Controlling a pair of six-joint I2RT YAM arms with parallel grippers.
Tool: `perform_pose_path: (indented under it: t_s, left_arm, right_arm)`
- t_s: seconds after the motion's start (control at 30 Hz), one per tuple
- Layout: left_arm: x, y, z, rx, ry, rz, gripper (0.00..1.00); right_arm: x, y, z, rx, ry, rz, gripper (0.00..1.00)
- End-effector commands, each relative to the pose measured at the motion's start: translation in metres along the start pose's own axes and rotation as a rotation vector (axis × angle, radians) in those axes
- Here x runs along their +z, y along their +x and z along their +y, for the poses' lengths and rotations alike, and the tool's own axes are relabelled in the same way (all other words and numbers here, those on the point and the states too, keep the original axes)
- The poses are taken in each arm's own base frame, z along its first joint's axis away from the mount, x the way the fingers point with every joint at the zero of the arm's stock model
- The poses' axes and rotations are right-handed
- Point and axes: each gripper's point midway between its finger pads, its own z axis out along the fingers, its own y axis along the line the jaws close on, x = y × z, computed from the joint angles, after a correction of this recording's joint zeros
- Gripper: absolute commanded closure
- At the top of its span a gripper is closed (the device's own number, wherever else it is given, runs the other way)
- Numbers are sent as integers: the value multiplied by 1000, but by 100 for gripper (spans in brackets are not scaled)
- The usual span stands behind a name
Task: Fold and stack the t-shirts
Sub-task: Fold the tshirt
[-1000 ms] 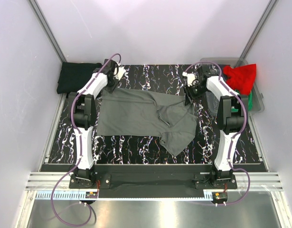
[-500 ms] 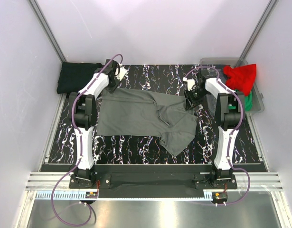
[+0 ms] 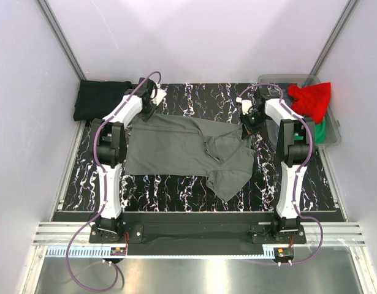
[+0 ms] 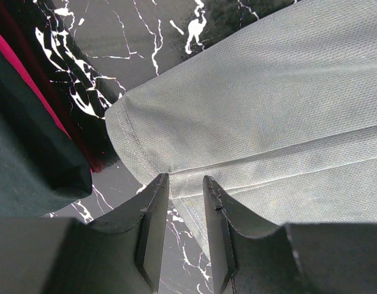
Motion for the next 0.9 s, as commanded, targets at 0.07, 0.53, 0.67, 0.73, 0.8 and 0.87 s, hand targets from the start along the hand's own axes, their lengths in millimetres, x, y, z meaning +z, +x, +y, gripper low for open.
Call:
perform_pose_path:
  t_s: [0.07,0.53,0.67,0.73,0.8,0.87]
  left_arm:
    - [-2,-5,7,-2,-36,-21,66]
    - [14,4,8,-1,-36,12,66]
    - [18,10,8,2,-40,28,66]
    - [20,13,8,3,-40,37,66]
    - [22,16,8,5,-40,42,66]
    - [23,17,9,7,-41,45,66]
  right_arm:
    - [-28,-13,-11,-47,88,-38,98]
    - [-45,-15,-34,-44,192,-48,99]
    - [-46,-15,-40,-48,213,-45,98]
    - [-48,-18,-45,-41,223,-51,99]
    - [-48,-22,-46,-41,229,-58,99]
    - [-48,-25,-46,-43,228,-65,99]
